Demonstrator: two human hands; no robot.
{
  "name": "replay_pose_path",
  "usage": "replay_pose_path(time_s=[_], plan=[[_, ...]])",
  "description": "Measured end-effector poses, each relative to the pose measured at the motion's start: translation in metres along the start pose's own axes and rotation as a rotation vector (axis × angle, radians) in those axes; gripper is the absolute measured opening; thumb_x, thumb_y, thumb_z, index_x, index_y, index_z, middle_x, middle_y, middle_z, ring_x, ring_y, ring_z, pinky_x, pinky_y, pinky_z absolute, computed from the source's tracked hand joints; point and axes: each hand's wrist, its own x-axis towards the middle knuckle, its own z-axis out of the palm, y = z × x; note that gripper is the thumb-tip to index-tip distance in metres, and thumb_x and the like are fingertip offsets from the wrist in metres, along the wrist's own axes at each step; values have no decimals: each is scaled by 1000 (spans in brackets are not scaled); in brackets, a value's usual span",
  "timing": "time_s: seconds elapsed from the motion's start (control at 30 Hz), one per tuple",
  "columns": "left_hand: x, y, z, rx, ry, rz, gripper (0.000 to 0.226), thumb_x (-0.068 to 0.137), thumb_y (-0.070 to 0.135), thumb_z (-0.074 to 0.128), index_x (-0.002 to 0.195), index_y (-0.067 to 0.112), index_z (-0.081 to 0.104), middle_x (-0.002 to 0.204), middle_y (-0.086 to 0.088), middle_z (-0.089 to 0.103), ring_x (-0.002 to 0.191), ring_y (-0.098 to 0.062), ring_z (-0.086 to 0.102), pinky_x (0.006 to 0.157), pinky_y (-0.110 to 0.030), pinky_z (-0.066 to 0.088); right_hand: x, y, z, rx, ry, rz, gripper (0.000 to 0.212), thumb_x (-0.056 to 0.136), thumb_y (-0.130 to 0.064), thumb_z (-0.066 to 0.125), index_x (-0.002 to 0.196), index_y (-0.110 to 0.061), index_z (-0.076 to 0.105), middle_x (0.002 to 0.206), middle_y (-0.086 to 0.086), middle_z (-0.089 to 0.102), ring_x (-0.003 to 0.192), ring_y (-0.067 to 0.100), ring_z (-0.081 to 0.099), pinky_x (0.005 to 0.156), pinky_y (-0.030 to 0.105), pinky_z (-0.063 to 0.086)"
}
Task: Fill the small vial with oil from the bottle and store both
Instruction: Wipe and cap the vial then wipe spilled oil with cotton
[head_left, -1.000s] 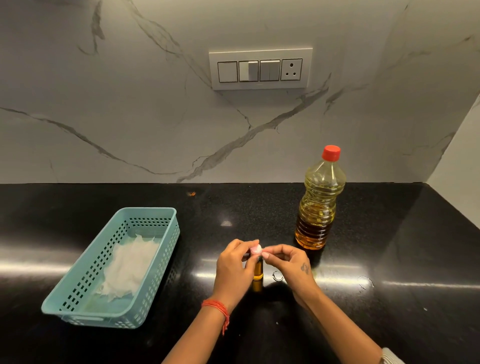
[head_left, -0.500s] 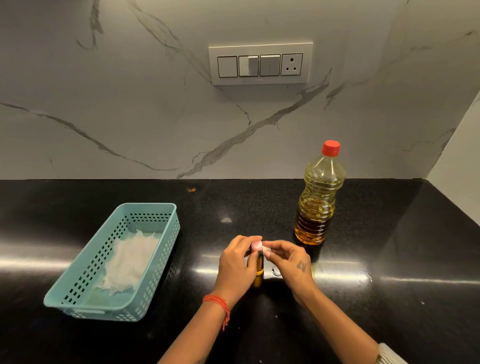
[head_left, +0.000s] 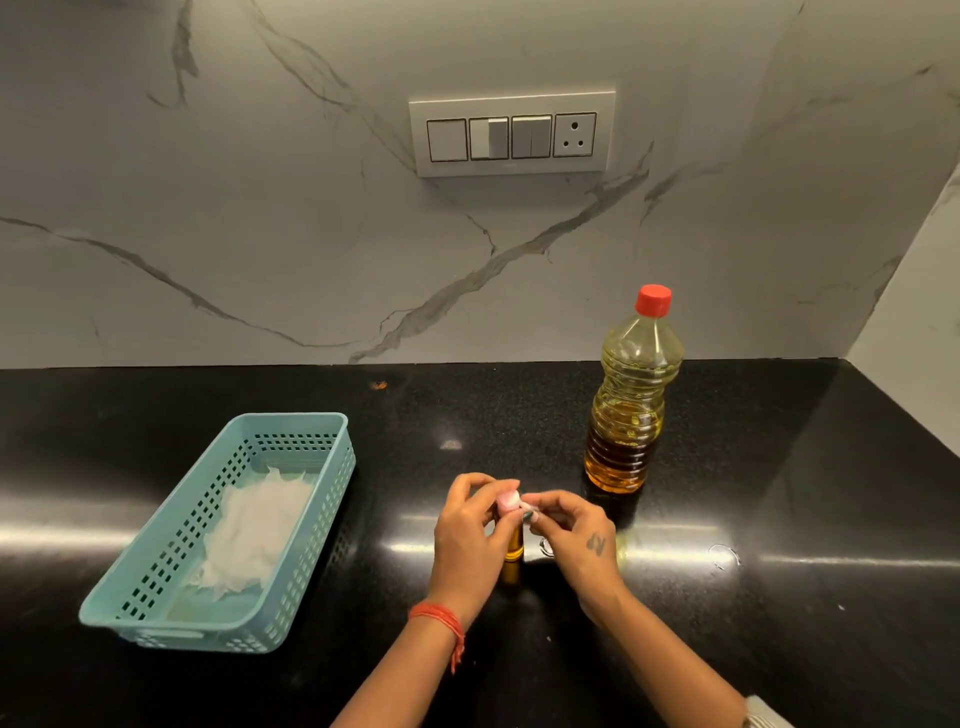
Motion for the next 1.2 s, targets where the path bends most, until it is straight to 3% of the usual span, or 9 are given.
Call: replay_pose_path(time_s=[0.17, 0.47, 0.57, 0.7, 0.93, 1.2], plan=[[1, -1, -1, 28, 5, -15, 26, 80, 19, 69, 104, 28, 67, 87, 10, 54, 83, -3, 59, 74, -19, 53, -9, 20, 6, 60, 28, 55, 15, 79, -2, 69, 85, -15, 72, 80, 2, 73, 79, 17, 70, 72, 28, 56], [0, 1, -9, 91, -21, 25, 20, 83, 23, 65, 99, 37, 65, 91, 16, 61, 88, 3, 57, 75, -7, 44, 3, 1, 1, 85, -171, 47, 26, 88, -8, 59, 109, -19, 67, 103, -6, 70, 96, 6, 65, 77, 18, 51], [-2, -2, -10, 74, -32, 27, 24, 83, 16, 65, 103, 30, 65, 95, 13, 61, 91, 0, 59, 77, -9, 46, -6, 6, -3, 138, -202, 83, 23, 87, -5, 58, 101, -18, 70, 96, -2, 73, 90, 12, 67, 75, 22, 53], [-6, -5, -13, 11, -43, 21, 30, 82, 5, 63, 105, 24, 64, 98, 14, 60, 99, 4, 56, 79, -5, 44, 1, 8, 1, 235, -88, 190, 19, 80, 6, 62, 86, -9, 72, 89, 7, 73, 82, 19, 67, 69, 21, 52], [-9, -5, -18, -99, -5, -59, 33, 82, 0, 62, 104, 25, 63, 100, 13, 60, 100, 7, 56, 78, -5, 45, 0, -7, 6, 324, -144, 109, 13, 72, -1, 73, 84, -4, 74, 96, 9, 70, 87, 16, 68, 68, 16, 50], [-10, -4, -22, -187, -9, -124, 38, 78, -1, 66, 96, 33, 62, 102, 8, 62, 96, 5, 59, 77, -7, 47, 1, 12, 10, 235, -84, 136, 21, 72, 2, 73, 85, -14, 71, 84, 9, 72, 82, 20, 67, 76, 27, 52]])
